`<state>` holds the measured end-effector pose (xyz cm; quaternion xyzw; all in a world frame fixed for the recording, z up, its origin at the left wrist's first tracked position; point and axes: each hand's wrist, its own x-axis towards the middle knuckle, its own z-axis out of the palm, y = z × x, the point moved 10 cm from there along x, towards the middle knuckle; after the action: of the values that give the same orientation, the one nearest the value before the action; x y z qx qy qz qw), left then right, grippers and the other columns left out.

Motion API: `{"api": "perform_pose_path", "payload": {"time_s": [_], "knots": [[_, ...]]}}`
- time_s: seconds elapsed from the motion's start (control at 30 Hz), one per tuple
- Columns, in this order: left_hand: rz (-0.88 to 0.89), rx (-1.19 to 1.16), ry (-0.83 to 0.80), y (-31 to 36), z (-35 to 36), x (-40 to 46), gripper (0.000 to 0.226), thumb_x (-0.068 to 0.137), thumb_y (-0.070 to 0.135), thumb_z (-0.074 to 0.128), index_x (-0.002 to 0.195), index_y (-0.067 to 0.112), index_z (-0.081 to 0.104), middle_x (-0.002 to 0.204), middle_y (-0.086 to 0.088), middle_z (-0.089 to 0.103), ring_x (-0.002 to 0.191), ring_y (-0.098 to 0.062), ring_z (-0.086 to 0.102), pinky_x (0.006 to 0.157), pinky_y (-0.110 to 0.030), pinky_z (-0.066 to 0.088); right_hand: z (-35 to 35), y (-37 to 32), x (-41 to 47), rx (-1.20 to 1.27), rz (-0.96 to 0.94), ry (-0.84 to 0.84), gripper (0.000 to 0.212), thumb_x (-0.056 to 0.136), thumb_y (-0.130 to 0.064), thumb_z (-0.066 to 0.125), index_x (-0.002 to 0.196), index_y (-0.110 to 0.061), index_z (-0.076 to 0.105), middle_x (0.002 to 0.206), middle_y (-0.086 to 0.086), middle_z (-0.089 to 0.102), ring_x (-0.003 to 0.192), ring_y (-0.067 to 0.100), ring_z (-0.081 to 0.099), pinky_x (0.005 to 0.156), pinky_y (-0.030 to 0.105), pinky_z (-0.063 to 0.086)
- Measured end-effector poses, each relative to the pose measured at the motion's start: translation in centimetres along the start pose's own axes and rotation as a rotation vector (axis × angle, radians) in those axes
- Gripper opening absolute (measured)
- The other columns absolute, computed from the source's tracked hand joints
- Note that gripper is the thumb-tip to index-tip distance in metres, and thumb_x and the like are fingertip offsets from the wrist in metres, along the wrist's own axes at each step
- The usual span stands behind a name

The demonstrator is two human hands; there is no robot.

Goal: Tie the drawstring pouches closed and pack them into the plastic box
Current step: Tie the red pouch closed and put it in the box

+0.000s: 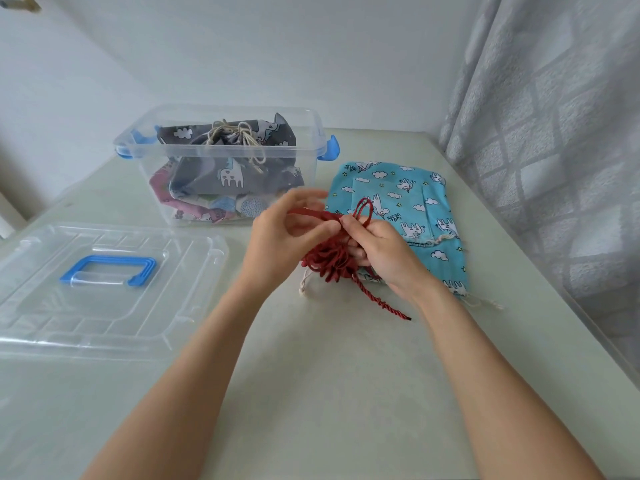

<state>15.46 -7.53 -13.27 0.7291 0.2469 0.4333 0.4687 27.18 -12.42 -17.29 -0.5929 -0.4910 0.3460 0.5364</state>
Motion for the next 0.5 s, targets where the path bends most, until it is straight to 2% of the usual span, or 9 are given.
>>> {"api": "perform_pose_path", "payload": {"time_s": [0.07,0.13,0.23,0.37,0.5], "knots": [[-0.055,-0.005,-0.005,-0.8,0.3,-0.1,0.058,0.059,0.030,0.080,0.108,0.021,0.053,0.099,0.005,0.059,0.076,-0.003,0.067,0.070,-0.017,0.054,-0.2,0.2,0.1,-0.008,-0.001,0.039,0.032,0.099,-0.024,0.044,0.070,-0.012,0.050,0.056,-0.003,0.033,0.049,0.007,0.029,0.045,0.019,0.024],[-0.089,0.065,-0.041,-1.5,0.8,-0.2,0.066,0.056,0.028,0.084,0.111,0.017,0.049,0.102,0.004,0.059,0.078,-0.002,0.067,0.073,-0.019,0.055,-0.4,0.4,0.1,0.020,0.012,0.071,0.031,0.099,-0.022,0.045,0.074,-0.007,0.056,0.057,-0.002,0.037,0.050,0.006,0.033,0.044,0.017,0.027],[-0.132,0.083,-0.112,-2.5,1.6,-0.3,0.055,0.060,0.018,0.085,0.105,0.011,0.054,0.092,0.004,0.066,0.073,-0.002,0.067,0.073,-0.020,0.054,-0.5,0.6,0.2,0.085,0.025,0.085,0.028,0.097,-0.019,0.048,0.092,0.006,0.059,0.060,-0.001,0.043,0.050,0.004,0.039,0.042,0.015,0.031],[-0.157,0.039,-0.147,-3.1,1.8,-0.1,0.037,0.070,0.011,0.079,0.101,0.003,0.062,0.090,-0.004,0.072,0.075,-0.009,0.069,0.074,-0.022,0.056,-0.5,0.5,0.1,0.152,0.035,0.064,0.020,0.095,-0.017,0.051,0.079,-0.006,0.057,0.060,-0.002,0.047,0.048,0.003,0.043,0.041,0.014,0.034],[-0.252,-0.089,-0.191,-4.2,1.8,-0.1,0.025,0.077,0.006,0.073,0.097,-0.004,0.063,0.082,-0.005,0.071,0.074,-0.011,0.068,0.072,-0.019,0.055,-0.3,0.6,0.1,0.257,0.062,-0.009,0.019,0.094,-0.016,0.052,0.082,-0.004,0.061,0.057,-0.003,0.053,0.050,0.008,0.047,0.041,0.016,0.036]]}}
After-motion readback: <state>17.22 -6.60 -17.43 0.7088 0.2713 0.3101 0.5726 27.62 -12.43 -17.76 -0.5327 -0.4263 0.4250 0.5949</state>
